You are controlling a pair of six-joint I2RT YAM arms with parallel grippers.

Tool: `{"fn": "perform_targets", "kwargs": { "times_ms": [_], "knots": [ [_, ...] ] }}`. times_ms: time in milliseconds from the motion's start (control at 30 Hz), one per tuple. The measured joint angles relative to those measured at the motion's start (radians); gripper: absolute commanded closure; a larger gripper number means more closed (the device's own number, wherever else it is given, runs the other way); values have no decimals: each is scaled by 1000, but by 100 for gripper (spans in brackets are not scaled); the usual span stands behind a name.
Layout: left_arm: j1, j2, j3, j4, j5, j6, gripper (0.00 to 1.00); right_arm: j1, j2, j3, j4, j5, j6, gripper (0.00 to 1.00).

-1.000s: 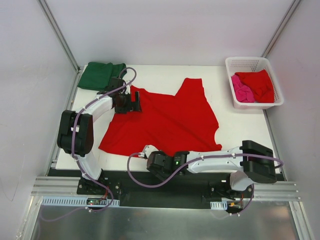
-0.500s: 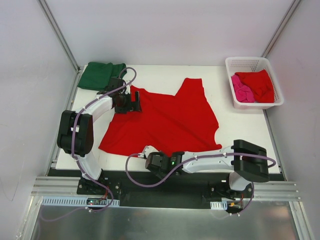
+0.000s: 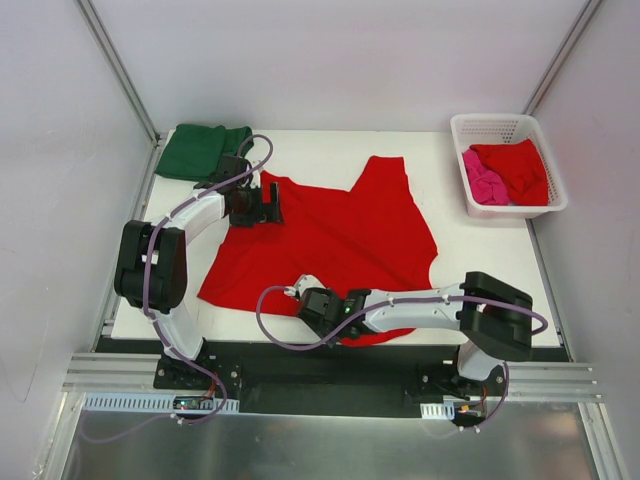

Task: Fold and stack the t-shirts
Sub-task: Flatten the tshirt out

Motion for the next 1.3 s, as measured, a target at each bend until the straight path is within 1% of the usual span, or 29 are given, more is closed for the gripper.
{"fn": "perform_targets", "kwargs": {
  "times_ms": [67,100,167,300,367,400,467,500,600,867,1000,1133,1300],
  "knots": [
    [0,0,0,0,0,0,1,-7,0,-5,8,-1,0,55],
    [0,0,0,0,-1,0,1,-10,0,-8,11,-4,1,62],
    [0,0,0,0,-2,0,1,-11,0,-10,14,-5,2,64],
    [0,0,0,0,-8,0,1,-12,-2,-16,24,-9,9,65],
    [0,0,0,0,-10,0,1,-13,-5,-21,29,-11,13,70],
    [0,0,0,0,-10,0,1,-13,-6,-23,31,-13,16,76],
    [0,0,0,0,-10,0,1,-13,-10,-29,37,-19,22,83],
    [0,0,0,0,-10,0,1,-13,-13,-33,40,-21,24,89],
    [0,0,0,0,-11,0,1,-13,-26,-49,44,-29,31,99],
    [0,0,0,0,-11,0,1,-11,-98,-83,-17,-39,47,99],
    [0,0,0,0,-17,0,1,0,-217,-88,-89,-57,56,99],
    [0,0,0,0,-18,0,1,13,-371,-80,-184,-87,65,99],
    [0,0,1,0,-18,0,1,37,-486,-54,-300,-141,69,99]
  ]
}}
